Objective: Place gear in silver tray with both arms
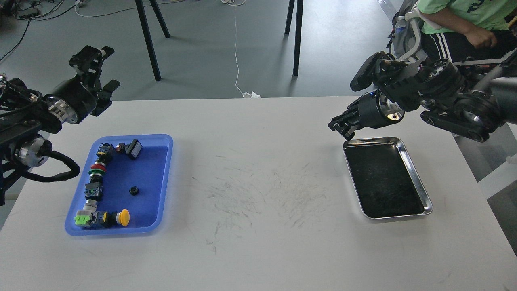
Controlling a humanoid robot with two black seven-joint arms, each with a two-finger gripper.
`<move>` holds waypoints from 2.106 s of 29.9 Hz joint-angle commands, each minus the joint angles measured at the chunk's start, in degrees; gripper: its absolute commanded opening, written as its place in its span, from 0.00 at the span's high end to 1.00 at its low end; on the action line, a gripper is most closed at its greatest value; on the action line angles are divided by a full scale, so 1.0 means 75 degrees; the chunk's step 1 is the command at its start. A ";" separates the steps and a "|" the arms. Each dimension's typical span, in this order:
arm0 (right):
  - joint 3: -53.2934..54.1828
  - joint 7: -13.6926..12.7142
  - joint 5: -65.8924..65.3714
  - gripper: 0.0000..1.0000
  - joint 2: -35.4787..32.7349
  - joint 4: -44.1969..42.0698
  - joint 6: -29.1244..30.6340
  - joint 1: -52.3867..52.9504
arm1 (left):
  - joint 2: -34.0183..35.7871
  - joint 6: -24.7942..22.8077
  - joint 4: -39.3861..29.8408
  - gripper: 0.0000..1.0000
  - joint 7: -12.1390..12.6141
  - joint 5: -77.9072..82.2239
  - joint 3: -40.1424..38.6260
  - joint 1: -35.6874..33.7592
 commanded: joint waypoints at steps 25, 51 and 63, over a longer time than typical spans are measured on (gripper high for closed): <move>0.1556 0.0000 0.4811 0.98 -0.2148 0.0052 0.0588 -0.1962 | -0.0059 0.0006 0.0011 0.02 0.0000 0.0003 0.0011 0.0029; 0.3255 0.0000 0.5211 0.95 -0.2055 -0.0029 0.0553 -0.4083 | -0.0083 0.0006 0.0069 0.02 0.0000 0.0003 0.0023 0.0123; 0.3255 0.0000 0.5175 0.91 -0.1914 -0.0334 0.0553 -0.4599 | -0.0095 0.0006 0.0069 0.02 0.0000 0.0003 0.0023 0.0111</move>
